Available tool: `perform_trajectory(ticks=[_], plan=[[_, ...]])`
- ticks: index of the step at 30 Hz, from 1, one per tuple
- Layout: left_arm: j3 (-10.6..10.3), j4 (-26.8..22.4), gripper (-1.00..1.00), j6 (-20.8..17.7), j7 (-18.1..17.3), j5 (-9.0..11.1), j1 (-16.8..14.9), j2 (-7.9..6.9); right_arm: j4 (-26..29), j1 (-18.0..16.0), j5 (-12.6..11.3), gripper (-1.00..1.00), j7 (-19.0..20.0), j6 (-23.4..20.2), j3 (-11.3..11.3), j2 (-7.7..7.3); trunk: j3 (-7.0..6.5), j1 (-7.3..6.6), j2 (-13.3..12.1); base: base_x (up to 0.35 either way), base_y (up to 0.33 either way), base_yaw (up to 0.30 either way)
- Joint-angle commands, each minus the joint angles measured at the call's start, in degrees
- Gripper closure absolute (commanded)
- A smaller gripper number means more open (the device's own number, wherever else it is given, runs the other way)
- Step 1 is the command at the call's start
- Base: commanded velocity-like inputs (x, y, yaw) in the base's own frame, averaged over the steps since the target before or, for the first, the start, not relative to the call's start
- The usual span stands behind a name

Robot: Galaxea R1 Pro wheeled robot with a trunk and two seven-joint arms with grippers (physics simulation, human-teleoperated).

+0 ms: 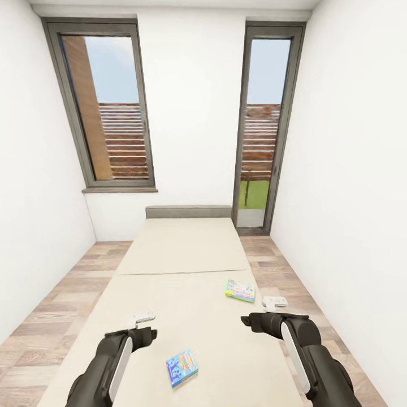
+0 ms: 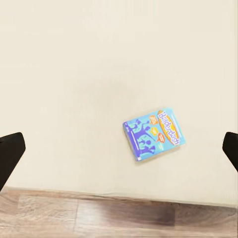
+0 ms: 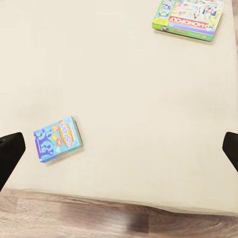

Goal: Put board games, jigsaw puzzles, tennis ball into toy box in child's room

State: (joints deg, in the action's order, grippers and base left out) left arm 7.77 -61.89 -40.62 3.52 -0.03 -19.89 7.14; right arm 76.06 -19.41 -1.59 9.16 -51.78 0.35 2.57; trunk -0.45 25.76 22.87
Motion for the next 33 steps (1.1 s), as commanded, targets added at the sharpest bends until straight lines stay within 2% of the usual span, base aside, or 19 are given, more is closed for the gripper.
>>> perform_trajectory(ticks=[1,2,5,6,8,10,11,13,17,21,27,33], plan=[[-0.1,0.3,-1.0,-0.2,0.1,0.0,-0.2,0.07,0.0,0.0,-0.2,-1.0,0.0,-0.3,0.1,0.01,0.04,0.02,0.1,0.012,0.0,0.0],[-0.3,1.4,-1.0,-0.1,0.2,0.1,-1.0,0.12,0.0,0.0,-0.2,-1.0,0.0,-0.3,0.1,0.02,0.06,0.02,0.1,0.008,0.0,0.0],[-0.5,7.4,-1.0,0.0,0.2,0.2,-6.6,0.67,0.1,0.0,-0.1,-1.0,0.0,-0.3,0.2,0.05,0.07,0.02,0.1,0.004,0.0,0.0],[-0.6,14.0,-1.0,0.5,0.2,0.3,-11.4,1.02,0.1,0.0,-0.1,-1.0,-0.1,-0.3,0.2,0.11,0.07,0.02,0.1,0.001,0.0,0.0],[-0.6,20.1,-1.0,2.2,0.3,0.2,-15.0,1.15,0.2,0.0,-0.1,-1.0,-0.3,-0.3,0.2,0.12,0.07,0.02,0.1,0.001,0.0,0.0],[-0.6,31.1,-1.0,8.3,0.8,0.2,-21.0,1.3,0.4,0.0,-0.1,-1.0,-1.0,-0.3,0.2,0.09,0.08,0.02,0.1,0.0,0.0,0.0],[-0.5,33.4,-1.0,10.1,1.3,0.2,-22.3,1.34,0.4,0.0,-0.1,-1.0,-1.1,-0.3,0.2,0.09,0.08,0.02,0.1,0.0,0.0,0.0],[-0.4,40.4,-1.0,15.8,5.1,0.3,-26.0,1.43,0.5,0.0,-0.1,-1.0,-1.6,-0.4,0.2,0.08,0.08,0.02,0.1,0.0,0.0,0.0],[-0.1,44.7,-1.0,20.7,10.5,0.4,-28.0,2.1,0.7,0.0,-0.2,-1.0,-1.9,-0.8,-0.1,0.15,0.1,0.02,0.1,0.0,0.0,0.0],[-0.1,47.9,-1.0,26.5,12.4,0.4,-28.6,2.65,0.8,0.0,0.0,-1.0,-2.0,-1.0,-0.4,0.54,0.32,0.02,0.1,0.0,0.0,0.0],[0.0,49.0,-1.0,28.3,12.9,0.4,-28.7,2.76,0.6,0.0,0.0,-1.0,-2.0,-1.3,-0.3,0.64,0.84,0.02,0.1,0.0,0.0,0.0],[0.0,49.2,-1.0,28.5,13.1,0.4,-28.7,2.86,0.2,-0.5,-0.2,-1.0,-1.9,-1.7,0.2,-0.05,1.4,0.02,0.1,0.0,0.0,0.0]])
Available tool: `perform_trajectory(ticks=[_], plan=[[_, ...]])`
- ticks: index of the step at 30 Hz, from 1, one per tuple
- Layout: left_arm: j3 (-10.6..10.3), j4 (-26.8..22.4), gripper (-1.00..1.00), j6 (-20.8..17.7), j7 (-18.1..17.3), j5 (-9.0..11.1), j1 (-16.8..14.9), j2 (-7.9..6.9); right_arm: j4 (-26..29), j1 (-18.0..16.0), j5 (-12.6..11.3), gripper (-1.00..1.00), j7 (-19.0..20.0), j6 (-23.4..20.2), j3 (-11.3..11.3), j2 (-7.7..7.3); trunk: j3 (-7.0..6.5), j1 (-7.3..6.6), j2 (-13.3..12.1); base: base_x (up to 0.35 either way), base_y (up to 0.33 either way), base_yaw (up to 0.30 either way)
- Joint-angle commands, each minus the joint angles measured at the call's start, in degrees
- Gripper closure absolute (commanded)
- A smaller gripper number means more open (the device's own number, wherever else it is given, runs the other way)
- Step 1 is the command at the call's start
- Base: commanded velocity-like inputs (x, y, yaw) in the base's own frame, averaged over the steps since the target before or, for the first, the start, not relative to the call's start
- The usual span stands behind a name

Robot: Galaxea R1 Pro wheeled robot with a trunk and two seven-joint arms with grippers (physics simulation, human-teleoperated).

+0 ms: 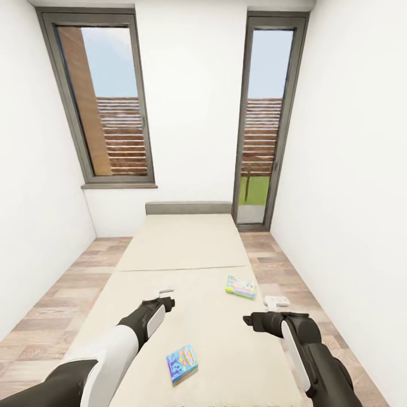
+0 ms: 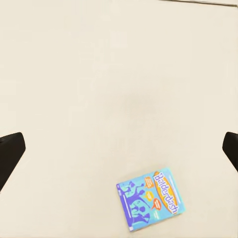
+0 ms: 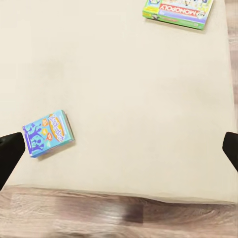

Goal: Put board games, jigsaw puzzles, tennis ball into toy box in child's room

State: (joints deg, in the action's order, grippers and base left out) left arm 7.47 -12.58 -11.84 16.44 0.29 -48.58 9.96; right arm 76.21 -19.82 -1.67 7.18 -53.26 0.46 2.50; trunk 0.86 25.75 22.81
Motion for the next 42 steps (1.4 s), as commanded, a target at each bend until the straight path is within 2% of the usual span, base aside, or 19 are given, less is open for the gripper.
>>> perform_trajectory(ticks=[1,12,23,42], plan=[[0.3,-0.1,-1.0,-0.3,0.1,0.0,0.0,0.04,-0.2,-0.5,-0.2,-1.0,0.1,-0.8,0.2,-0.15,0.19,0.03,0.1,0.0,0.0,0.0],[0.1,-0.2,-1.0,-1.4,0.3,-0.1,0.0,0.04,-2.5,-3.7,-0.1,-1.0,-0.1,-1.8,0.5,-0.52,1.23,0.03,0.1,0.0,0.0,0.0],[0.0,-0.4,-1.0,-1.9,0.3,-0.1,0.0,0.04,-1.1,-3.5,0.0,-1.0,0.1,-2.1,0.4,-0.64,2.27,0.03,0.1,0.0,0.0,0.0],[-0.2,-0.1,-1.0,-1.9,0.1,-0.1,-0.1,0.04,-1.7,-3.4,0.0,-1.0,0.1,-1.5,0.4,-0.59,4.06,0.03,0.1,0.0,0.0,0.0]])
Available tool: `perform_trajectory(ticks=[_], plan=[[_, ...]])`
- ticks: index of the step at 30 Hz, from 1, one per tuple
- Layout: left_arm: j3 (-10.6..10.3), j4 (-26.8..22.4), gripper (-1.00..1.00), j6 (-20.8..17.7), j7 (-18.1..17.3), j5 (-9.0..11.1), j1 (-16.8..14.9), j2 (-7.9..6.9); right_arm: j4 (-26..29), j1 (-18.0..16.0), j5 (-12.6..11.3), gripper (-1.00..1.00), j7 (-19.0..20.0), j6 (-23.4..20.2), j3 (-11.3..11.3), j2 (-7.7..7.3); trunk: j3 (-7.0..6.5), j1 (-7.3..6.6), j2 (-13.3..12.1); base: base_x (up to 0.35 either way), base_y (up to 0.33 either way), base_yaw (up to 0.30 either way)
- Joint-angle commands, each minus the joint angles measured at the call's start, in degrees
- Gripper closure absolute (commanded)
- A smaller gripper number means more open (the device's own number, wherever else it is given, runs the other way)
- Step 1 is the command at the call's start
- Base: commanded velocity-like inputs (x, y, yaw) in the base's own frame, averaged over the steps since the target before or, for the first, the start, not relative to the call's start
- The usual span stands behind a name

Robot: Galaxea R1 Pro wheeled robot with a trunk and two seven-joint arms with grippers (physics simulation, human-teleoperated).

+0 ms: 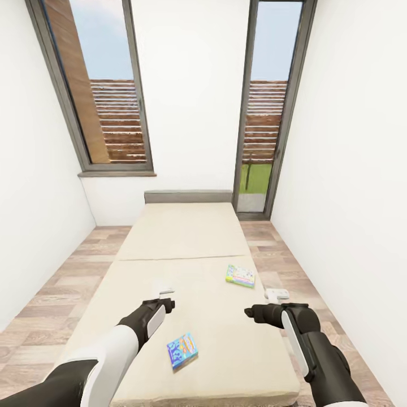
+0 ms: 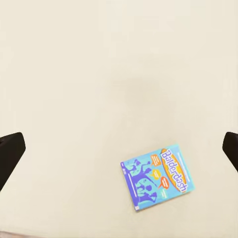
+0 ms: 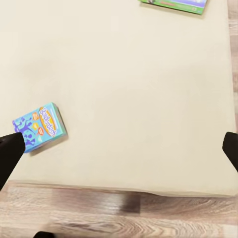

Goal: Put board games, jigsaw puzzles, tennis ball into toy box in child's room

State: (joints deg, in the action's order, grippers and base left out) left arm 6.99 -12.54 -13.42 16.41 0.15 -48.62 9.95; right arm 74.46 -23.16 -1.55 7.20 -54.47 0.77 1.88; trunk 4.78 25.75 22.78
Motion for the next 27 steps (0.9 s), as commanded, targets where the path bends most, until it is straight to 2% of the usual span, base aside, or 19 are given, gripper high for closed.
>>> perform_trajectory(ticks=[1,16,22,27], plan=[[0.3,-0.1,-1.0,-0.3,0.1,0.0,0.0,0.04,0.0,-0.1,-0.2,-1.0,0.1,-0.3,0.2,0.04,0.23,0.03,0.1,0.0,0.0,0.0],[0.3,-0.1,-1.0,-0.4,0.4,0.0,-0.1,0.04,0.9,-0.1,-0.3,-1.0,0.2,-1.0,-0.1,0.07,1.65,0.03,0.1,0.0,0.0,0.0],[0.2,-1.9,-1.0,-4.5,0.5,0.1,-0.3,0.04,1.1,-0.1,-0.2,-1.0,0.2,-1.1,-0.3,0.39,2.21,0.03,0.1,0.0,0.0,0.0],[0.5,-2.8,-1.0,-5.7,1.4,0.1,-0.3,0.04,1.2,0.0,-0.2,-1.0,0.2,-1.1,-0.3,0.3,2.68,0.03,0.1,0.0,0.0,0.0]])
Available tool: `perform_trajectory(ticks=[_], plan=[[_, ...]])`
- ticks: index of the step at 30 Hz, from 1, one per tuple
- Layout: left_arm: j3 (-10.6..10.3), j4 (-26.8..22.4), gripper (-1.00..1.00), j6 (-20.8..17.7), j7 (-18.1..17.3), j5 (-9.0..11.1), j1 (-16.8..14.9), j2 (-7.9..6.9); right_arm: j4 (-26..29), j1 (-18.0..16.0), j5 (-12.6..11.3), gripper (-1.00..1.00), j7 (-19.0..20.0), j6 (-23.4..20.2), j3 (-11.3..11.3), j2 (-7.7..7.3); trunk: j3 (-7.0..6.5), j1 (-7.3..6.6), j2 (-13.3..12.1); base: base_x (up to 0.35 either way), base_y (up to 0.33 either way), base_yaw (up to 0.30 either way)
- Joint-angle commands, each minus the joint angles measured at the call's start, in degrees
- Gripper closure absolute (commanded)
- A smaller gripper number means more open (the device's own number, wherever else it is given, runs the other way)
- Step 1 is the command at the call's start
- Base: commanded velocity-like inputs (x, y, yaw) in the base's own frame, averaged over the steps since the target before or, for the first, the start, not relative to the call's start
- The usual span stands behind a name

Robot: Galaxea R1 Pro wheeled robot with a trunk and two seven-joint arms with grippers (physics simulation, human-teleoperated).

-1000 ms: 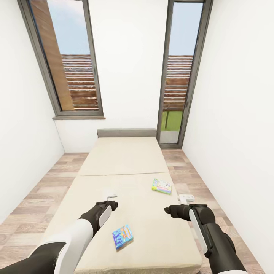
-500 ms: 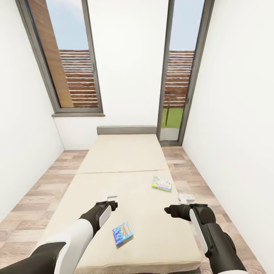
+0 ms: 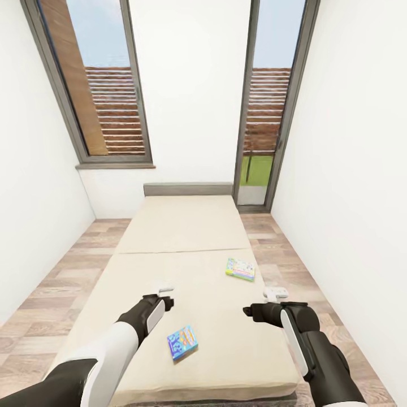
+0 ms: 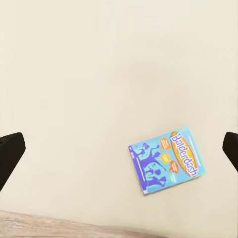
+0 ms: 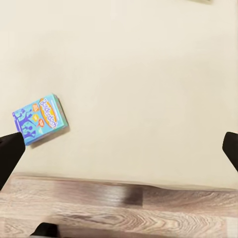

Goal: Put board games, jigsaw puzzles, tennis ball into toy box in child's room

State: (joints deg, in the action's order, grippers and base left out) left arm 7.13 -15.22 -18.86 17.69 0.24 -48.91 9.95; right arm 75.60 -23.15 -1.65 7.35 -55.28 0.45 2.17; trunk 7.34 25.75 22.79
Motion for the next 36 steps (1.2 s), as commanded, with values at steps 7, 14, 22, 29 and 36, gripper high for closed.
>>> perform_trajectory(ticks=[7,14,22,29,36], plan=[[0.3,0.7,-1.0,-0.3,0.7,0.0,0.0,0.05,0.1,-0.1,-0.2,-1.0,0.0,-0.3,0.1,-0.17,0.79,0.03,0.1,0.0,0.0,0.0],[0.2,0.9,-1.0,-0.3,0.7,-0.1,0.0,0.05,-0.1,-0.1,-0.2,-1.0,0.2,-0.3,0.2,-0.31,1.45,0.03,0.1,0.0,0.0,0.0],[0.2,0.9,-1.0,-0.4,0.7,-0.1,0.0,0.05,0.0,-0.1,-0.2,-1.0,0.2,-0.2,0.3,-0.32,2.12,0.03,0.1,0.1,-0.122,0.0],[0.1,0.9,-1.0,-0.4,0.5,-0.1,0.0,0.05,0.1,0.1,-0.3,-1.0,0.3,-0.2,0.3,-0.33,2.22,0.03,0.1,0.061,-0.075,0.0],[0.2,0.9,-1.0,-0.3,0.4,0.0,0.0,0.05,0.2,0.1,-0.2,-1.0,0.1,0.0,-0.1,-0.09,2.23,0.03,0.1,0.013,-0.009,0.0]])
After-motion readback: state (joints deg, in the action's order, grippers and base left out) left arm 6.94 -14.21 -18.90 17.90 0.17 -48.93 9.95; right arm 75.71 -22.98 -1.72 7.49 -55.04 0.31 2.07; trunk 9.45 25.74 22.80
